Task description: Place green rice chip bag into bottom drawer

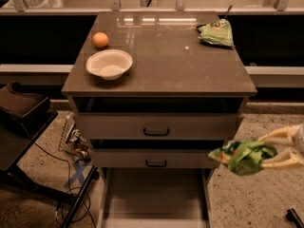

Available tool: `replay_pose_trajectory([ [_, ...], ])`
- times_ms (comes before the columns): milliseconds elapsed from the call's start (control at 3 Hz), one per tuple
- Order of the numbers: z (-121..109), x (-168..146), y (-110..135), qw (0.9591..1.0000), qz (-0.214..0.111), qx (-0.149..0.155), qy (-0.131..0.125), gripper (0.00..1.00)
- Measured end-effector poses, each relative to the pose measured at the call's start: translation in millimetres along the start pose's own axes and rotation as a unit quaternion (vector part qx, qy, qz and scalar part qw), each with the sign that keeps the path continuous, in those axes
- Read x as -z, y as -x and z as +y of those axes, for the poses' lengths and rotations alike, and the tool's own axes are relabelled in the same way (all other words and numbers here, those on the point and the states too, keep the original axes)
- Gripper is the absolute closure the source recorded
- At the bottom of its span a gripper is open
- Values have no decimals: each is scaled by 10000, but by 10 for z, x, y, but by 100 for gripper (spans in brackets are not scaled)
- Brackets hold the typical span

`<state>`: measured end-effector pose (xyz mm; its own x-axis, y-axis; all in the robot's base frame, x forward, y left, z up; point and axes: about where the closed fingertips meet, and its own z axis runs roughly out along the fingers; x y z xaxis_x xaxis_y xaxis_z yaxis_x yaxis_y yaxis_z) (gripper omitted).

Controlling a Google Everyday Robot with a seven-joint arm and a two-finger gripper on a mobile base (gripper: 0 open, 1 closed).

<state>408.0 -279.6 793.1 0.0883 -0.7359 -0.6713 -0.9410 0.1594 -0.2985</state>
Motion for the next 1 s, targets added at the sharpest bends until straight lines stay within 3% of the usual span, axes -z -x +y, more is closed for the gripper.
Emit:
replay_pose_trajectory([
  [333, 568, -428, -199, 9924, -955, -87, 775, 100],
  [667, 568, -428, -199, 9924, -955, -87, 775, 100],
  [1000, 520, -860, -382, 9902, -981, -254, 956, 100],
])
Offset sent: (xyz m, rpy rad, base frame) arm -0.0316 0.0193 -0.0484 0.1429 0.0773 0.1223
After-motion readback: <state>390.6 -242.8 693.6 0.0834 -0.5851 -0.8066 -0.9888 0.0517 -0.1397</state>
